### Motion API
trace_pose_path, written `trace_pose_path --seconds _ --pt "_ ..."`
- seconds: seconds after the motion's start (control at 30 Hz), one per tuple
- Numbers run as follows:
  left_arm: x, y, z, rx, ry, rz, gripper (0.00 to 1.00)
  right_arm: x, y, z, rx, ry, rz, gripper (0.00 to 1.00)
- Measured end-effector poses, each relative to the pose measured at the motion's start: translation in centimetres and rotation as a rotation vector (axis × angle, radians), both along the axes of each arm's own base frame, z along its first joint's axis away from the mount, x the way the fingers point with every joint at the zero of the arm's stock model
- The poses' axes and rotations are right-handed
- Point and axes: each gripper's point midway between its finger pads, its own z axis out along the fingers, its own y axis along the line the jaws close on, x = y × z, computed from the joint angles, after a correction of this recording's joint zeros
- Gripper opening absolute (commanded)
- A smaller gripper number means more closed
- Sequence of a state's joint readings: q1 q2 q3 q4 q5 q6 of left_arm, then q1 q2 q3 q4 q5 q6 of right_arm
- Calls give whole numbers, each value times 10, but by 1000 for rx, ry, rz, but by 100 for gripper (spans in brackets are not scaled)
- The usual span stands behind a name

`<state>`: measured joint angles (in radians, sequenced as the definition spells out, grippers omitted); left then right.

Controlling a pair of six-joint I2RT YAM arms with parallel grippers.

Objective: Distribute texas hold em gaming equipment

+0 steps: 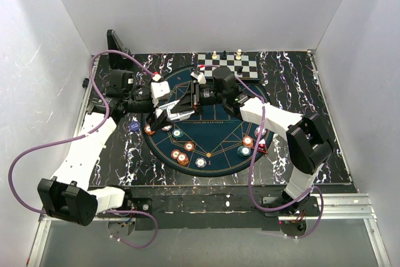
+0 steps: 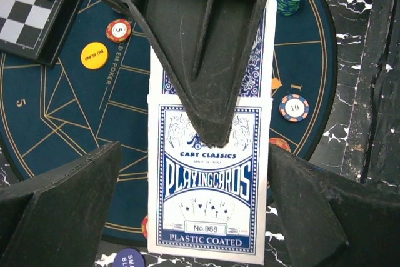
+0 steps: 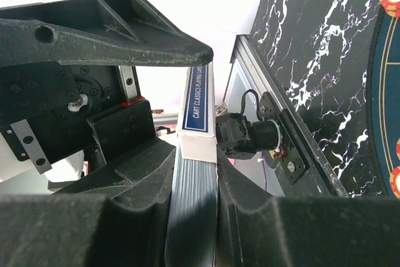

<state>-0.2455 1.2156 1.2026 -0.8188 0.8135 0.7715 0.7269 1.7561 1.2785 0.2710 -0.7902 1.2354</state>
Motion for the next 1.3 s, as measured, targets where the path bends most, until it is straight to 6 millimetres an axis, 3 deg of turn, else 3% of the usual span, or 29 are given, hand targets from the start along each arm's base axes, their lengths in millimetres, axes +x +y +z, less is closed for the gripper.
trace_pose_path --seconds 0.27,0.4,0.6,1.3 --pt "-2 -7 -1 -16 18 -65 98 -3 0 8 29 5 17 22" --pt "-2 -7 -7 -12 60 -84 88 -3 0 10 34 10 20 22" --pt "1 -1 3 -29 78 -78 75 0 1 14 47 7 9 22" --pt "-5 7 -3 -9 83 -77 42 0 9 11 44 27 21 24"
